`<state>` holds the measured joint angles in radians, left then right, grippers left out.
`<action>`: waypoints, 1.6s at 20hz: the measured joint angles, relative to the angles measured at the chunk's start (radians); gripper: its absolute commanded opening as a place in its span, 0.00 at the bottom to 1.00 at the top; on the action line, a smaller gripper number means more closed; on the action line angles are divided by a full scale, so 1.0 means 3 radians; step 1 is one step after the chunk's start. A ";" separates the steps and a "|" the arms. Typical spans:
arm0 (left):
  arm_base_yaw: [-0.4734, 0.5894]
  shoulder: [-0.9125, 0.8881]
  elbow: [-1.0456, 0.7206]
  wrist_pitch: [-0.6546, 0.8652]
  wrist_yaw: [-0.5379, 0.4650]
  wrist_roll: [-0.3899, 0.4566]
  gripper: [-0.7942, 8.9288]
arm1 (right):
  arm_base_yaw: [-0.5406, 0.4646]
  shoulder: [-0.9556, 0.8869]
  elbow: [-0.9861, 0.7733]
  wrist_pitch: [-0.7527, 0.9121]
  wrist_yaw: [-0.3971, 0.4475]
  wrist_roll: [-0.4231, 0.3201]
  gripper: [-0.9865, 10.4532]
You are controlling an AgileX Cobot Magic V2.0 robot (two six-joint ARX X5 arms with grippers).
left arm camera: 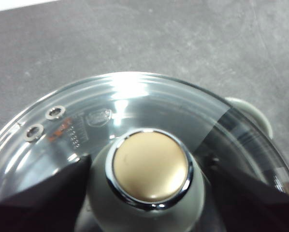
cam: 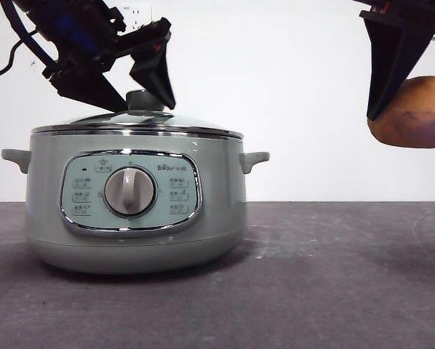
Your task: Pick up the potato,open the lid,put the potato in the pot,close the lid
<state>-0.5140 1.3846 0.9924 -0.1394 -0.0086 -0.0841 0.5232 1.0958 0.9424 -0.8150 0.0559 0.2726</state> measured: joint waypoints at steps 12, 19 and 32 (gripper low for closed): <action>-0.0038 -0.0034 -0.0020 0.0069 -0.0042 0.0202 0.07 | 0.0000 0.0000 0.0000 0.0053 -0.0001 0.0000 0.08; -0.0046 -0.0764 0.0065 0.0047 -0.0064 0.0343 0.07 | 0.0001 0.0000 0.0038 0.0486 -0.0290 0.0000 0.08; -0.0046 -0.1920 0.1251 -0.1366 -0.0576 0.0582 0.07 | 0.0507 0.1273 0.1523 0.0907 -0.0715 -0.0262 0.08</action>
<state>-0.5278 0.8085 1.3678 -0.5491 -0.1814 0.0906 0.6754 1.4776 1.3994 -0.5430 -0.1585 0.1940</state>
